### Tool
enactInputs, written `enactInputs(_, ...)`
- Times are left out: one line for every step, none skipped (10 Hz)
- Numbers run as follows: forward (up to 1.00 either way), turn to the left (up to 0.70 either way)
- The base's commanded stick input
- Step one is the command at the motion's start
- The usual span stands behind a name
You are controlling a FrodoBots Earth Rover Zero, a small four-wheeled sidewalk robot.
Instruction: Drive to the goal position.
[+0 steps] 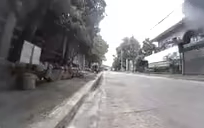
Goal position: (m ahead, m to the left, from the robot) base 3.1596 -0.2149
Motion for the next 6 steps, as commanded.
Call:
enactInputs(0.7, -0.02)
enactInputs(0.7, -0.11)
enactInputs(0.7, -0.32)
enactInputs(0.7, -0.35)
enactInputs(0.7, -0.35)
enactInputs(0.7, -0.35)
